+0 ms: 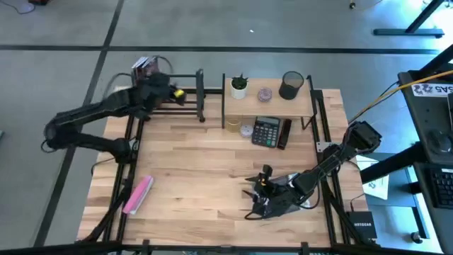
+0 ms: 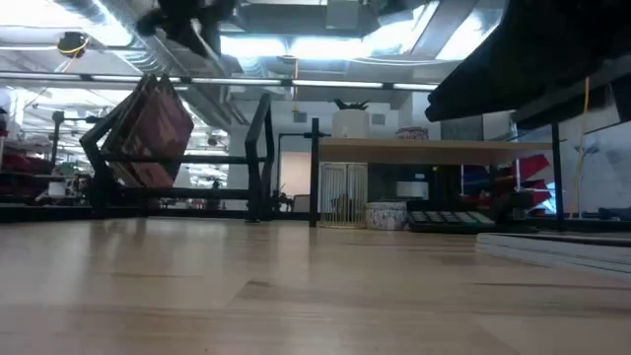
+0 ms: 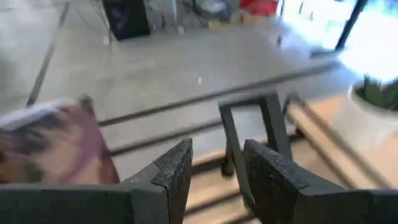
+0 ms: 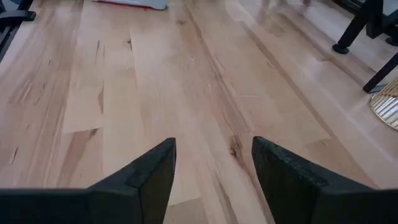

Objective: Stock shelves
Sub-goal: Put the purple book into the book holder

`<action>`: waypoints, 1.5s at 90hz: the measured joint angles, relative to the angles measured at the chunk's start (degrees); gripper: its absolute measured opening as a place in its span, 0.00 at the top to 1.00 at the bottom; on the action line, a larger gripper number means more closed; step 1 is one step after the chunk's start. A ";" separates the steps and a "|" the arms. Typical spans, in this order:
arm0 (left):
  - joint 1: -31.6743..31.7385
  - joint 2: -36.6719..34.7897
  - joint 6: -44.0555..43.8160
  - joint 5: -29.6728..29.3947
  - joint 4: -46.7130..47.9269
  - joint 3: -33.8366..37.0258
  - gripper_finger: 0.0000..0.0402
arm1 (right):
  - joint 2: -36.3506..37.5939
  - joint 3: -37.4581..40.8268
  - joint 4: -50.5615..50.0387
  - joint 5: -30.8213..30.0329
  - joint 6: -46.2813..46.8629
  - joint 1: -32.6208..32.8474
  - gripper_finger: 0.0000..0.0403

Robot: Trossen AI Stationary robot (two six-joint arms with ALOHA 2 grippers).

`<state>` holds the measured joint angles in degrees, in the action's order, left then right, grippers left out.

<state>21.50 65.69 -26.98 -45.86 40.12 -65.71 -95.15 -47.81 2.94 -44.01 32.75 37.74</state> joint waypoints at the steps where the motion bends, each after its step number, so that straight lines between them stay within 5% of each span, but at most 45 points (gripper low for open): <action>1: 0.21 0.49 -0.23 0.13 0.00 0.29 0.68 | 0.00 0.00 0.00 0.00 0.00 0.00 0.51; 35: 11.19 13.67 -2.63 -2.09 -0.05 4.44 0.68 | 0.00 0.00 -0.04 1.16 0.40 0.11 0.51; 68: 18.16 14.56 -1.50 -5.30 7.38 4.46 0.68 | 0.00 0.00 -0.04 1.16 1.29 0.11 0.51; 135: 17.74 14.36 -4.45 -11.96 19.65 4.46 0.68 | 0.00 0.00 -0.08 1.18 1.30 0.11 0.51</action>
<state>39.24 80.05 -31.43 -57.82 59.77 -61.25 -95.15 -47.81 2.85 -42.83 34.05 37.85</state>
